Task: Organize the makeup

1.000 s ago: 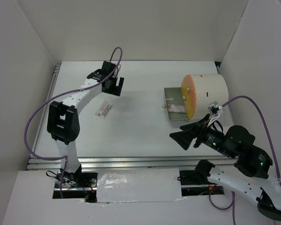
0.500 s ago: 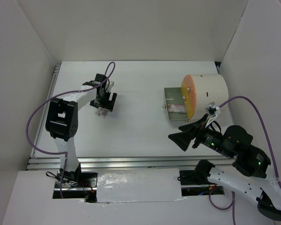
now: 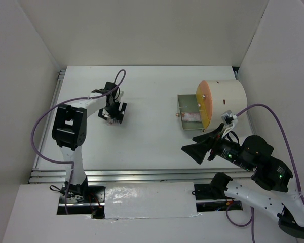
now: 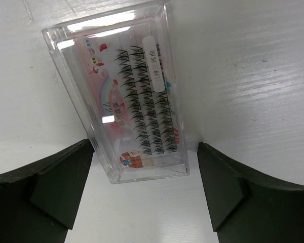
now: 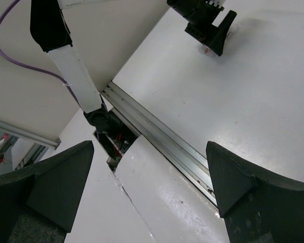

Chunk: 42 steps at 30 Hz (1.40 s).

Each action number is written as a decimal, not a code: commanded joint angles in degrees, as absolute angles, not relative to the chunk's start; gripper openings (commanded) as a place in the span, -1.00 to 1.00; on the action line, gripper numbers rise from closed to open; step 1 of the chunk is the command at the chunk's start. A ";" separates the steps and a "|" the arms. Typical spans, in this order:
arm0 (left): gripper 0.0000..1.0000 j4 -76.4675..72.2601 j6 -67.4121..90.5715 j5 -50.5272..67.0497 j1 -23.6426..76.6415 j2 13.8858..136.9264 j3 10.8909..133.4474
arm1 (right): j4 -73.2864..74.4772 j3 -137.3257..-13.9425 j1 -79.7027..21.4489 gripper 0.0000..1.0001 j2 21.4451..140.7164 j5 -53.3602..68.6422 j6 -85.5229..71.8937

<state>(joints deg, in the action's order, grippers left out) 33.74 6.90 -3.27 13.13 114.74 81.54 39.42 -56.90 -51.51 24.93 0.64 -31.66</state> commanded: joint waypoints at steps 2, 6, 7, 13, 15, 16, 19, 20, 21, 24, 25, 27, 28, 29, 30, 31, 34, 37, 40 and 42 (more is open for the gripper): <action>0.92 34.37 8.70 -4.83 13.62 114.79 82.53 | 37.27 -56.78 -51.68 1.00 24.43 0.70 -30.94; 0.89 34.98 9.49 -6.94 13.62 115.92 83.93 | 37.09 -56.78 -51.68 1.00 24.78 0.88 -30.85; 0.91 34.89 9.49 -6.94 13.54 116.45 84.20 | 37.09 -56.78 -51.68 1.00 24.87 0.97 -30.85; 0.61 35.51 10.37 -4.75 13.10 119.88 85.78 | 37.44 -56.69 -51.68 1.00 24.96 0.35 -30.67; 0.40 35.16 10.55 -4.31 13.10 119.80 85.35 | 37.44 -56.95 -51.77 1.00 25.05 0.44 -30.59; 0.36 34.98 10.72 -3.61 13.10 119.88 85.17 | 37.53 -57.04 -51.68 1.00 25.05 0.35 -30.50; 0.15 35.07 10.99 -1.85 12.83 120.58 85.51 | 37.70 -57.30 -51.59 1.00 25.40 0.44 -30.50; -0.13 35.94 11.07 -1.76 12.83 120.76 85.95 | 37.88 -57.57 -51.68 1.00 25.40 0.44 -30.41; -0.27 36.38 11.42 -1.32 12.83 120.50 86.91 | 37.97 -57.66 -51.68 1.00 25.49 0.27 -30.41; -0.34 34.99 13.87 3.50 13.27 117.44 87.28 | 38.41 -58.01 -51.59 1.00 25.14 0.09 -30.24; -0.35 34.37 14.58 5.26 13.79 116.64 87.28 | 38.50 -58.09 -51.77 1.00 25.05 0.09 -30.15; -0.38 32.35 17.55 9.22 16.07 113.66 86.84 | 38.76 -58.71 -51.59 1.00 25.05 -1.32 -29.97; -0.38 31.04 18.54 10.71 17.04 112.51 86.40 | 38.76 -59.15 -51.68 1.00 25.14 -1.41 -29.88; -0.37 29.55 19.76 13.51 18.09 111.28 85.35 | 38.67 -59.24 -51.77 1.00 25.22 -1.49 -29.80; -0.37 25.88 23.78 14.23 20.45 108.75 84.56 | 38.41 -59.33 -51.68 1.00 25.31 -1.67 -29.79; -0.36 23.84 25.73 15.37 21.70 107.68 84.12 | 38.41 -59.59 -51.77 1.00 25.40 -1.84 -29.88; -0.32 14.26 35.49 18.19 26.97 104.24 82.44 | 38.50 -60.73 -51.68 1.00 26.01 -2.55 -30.06; -0.28 8.54 42.09 16.35 32.42 103.80 85.93 | 39.11 -62.05 -51.68 1.00 26.28 -3.25 -30.41; -0.27 5.81 47.45 14.85 36.81 106.69 91.03 | 39.55 -62.49 -51.68 1.00 25.67 -3.43 -30.94; -0.27 2.75 51.84 15.20 37.70 109.59 93.07 | 39.73 -62.58 -51.68 1.00 25.14 -3.60 -31.29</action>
<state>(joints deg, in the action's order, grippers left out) 11.20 42.37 14.70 37.30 106.78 89.12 39.81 -60.51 -51.51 25.65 -2.55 -30.87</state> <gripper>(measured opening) 0.759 0.999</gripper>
